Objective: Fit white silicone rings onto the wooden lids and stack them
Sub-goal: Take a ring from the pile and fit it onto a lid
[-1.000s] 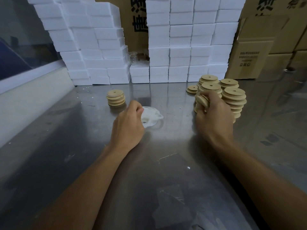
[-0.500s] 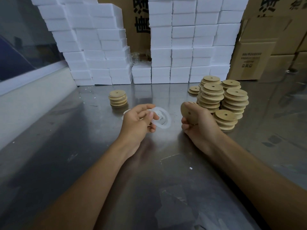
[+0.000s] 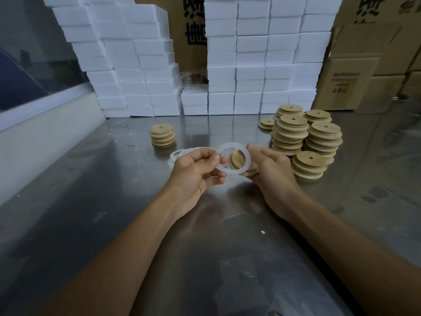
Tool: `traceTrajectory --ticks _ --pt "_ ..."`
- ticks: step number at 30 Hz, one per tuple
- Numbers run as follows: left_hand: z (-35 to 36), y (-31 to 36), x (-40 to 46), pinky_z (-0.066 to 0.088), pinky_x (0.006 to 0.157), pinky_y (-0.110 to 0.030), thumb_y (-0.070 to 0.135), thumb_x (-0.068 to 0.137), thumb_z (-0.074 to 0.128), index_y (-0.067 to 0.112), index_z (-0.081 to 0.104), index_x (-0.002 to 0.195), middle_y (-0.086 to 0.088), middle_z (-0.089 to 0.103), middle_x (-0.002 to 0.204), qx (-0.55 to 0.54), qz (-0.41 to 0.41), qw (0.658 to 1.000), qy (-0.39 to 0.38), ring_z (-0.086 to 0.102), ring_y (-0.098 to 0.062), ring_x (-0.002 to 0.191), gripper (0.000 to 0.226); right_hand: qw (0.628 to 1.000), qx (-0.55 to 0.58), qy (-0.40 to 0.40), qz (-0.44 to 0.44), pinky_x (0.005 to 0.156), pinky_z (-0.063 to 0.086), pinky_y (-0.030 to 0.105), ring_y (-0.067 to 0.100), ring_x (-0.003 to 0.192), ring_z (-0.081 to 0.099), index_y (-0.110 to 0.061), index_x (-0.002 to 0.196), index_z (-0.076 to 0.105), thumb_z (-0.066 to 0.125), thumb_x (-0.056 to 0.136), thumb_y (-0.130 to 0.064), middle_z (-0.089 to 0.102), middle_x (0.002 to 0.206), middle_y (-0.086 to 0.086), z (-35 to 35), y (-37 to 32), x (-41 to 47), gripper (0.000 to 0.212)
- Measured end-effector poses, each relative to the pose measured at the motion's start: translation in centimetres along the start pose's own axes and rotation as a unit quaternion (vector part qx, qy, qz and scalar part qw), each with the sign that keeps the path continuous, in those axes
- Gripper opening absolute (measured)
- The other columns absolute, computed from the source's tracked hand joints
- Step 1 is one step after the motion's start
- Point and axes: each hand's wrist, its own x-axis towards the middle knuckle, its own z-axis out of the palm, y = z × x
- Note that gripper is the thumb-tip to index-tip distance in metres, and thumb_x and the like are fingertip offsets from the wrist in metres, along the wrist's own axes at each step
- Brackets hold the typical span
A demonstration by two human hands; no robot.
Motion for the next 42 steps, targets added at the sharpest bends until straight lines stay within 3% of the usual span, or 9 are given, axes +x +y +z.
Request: traceTrajectory --ticks 3,7,11,18,20,23,29,34,42 --pt "0.3 -0.4 -0.1 0.055 0.056 -0.025 0.002 0.092 0.061 0.002 0.065 0.085 -0.012 0.067 0.078 0.032 -0.007 0.999 0.014 0.065 -0.018 0.061 0.008 0.996 -0.053 -0.054 -0.037 0.091 0.056 0.041 0.027 0.1 0.07 -0.006 0.1 0.074 0.049 0.099 -0.045 0.075 0.1 0.014 0.5 -0.1 -0.7 0.046" --pt "0.6 -0.9 0.0 0.056 0.057 -0.027 0.008 0.09 0.066 0.005 0.065 0.079 -0.019 0.069 0.087 0.089 -0.001 0.995 0.043 0.069 -0.024 0.074 0.011 0.973 -0.158 -0.039 -0.162 0.074 0.05 0.044 0.023 0.078 0.061 0.001 0.094 0.069 0.051 0.101 -0.026 0.068 0.09 0.024 0.7 0.4 -1.0 0.033" --pt "0.8 -1.1 0.0 0.055 0.051 -0.027 0.01 0.091 0.067 0.006 0.062 0.079 -0.015 0.069 0.077 0.105 0.013 0.993 0.047 0.064 -0.021 0.057 0.013 0.954 -0.2 -0.031 -0.221 0.071 0.051 0.048 0.032 0.079 0.062 -0.003 0.095 0.067 0.052 0.101 -0.019 0.067 0.084 0.018 0.6 0.8 -0.8 0.023" --pt "1.0 -1.7 -0.1 0.051 0.046 -0.028 0.014 0.093 0.065 0.009 0.055 0.085 -0.009 0.07 0.079 0.165 0.112 0.975 0.093 0.061 -0.018 0.047 0.014 0.9 -0.273 0.025 -0.338 0.067 0.05 0.036 0.011 0.075 0.062 -0.015 0.094 0.071 0.059 0.098 -0.021 0.07 0.082 -0.004 0.7 1.6 -0.6 0.014" --pt "1.1 -1.8 0.0 0.051 0.045 -0.027 0.013 0.094 0.064 0.01 0.054 0.087 -0.012 0.069 0.082 0.173 0.133 0.971 0.102 0.061 -0.019 0.046 0.013 0.885 -0.289 0.04 -0.363 0.069 0.052 0.038 0.011 0.08 0.062 -0.017 0.095 0.072 0.061 0.096 -0.022 0.07 0.088 -0.004 0.6 1.7 -0.4 0.012" --pt "1.1 -1.9 0.1 0.052 0.045 -0.028 0.014 0.095 0.064 0.012 0.055 0.086 -0.011 0.07 0.086 0.19 0.145 0.964 0.113 0.063 -0.021 0.046 0.012 0.872 -0.303 0.056 -0.381 0.075 0.053 0.042 0.015 0.089 0.063 -0.015 0.094 0.074 0.065 0.093 -0.019 0.069 0.099 -0.001 0.3 1.8 -0.1 0.009" --pt "1.1 -2.1 0.1 0.06 0.054 -0.039 0.015 0.093 0.065 0.018 0.057 0.082 -0.01 0.068 0.098 0.231 0.165 0.952 0.116 0.071 -0.025 0.06 0.014 0.873 -0.303 0.065 -0.377 0.07 0.054 0.042 0.008 0.079 0.066 -0.019 0.091 0.072 0.066 0.093 -0.022 0.071 0.085 -0.011 0.0 1.3 -0.1 0.008" --pt "1.2 -2.0 0.0 0.061 0.055 -0.041 0.017 0.095 0.063 0.023 0.056 0.079 -0.004 0.067 0.094 0.263 0.174 0.944 0.1 0.07 -0.023 0.06 0.018 0.884 -0.298 0.069 -0.353 0.069 0.055 0.04 0.008 0.076 0.067 -0.017 0.091 0.072 0.065 0.094 -0.026 0.071 0.081 -0.012 -0.2 1.1 -0.1 0.012" --pt "0.7 -2.0 0.2 0.061 0.056 -0.044 0.013 0.096 0.061 0.017 0.059 0.081 -0.006 0.065 0.1 0.252 0.137 0.951 0.115 0.072 -0.024 0.063 0.015 0.896 -0.275 0.035 -0.347 0.065 0.053 0.02 0.001 0.074 0.066 -0.017 0.085 0.069 0.069 0.091 -0.017 0.067 0.077 -0.018 -0.5 1.2 0.3 0.007"
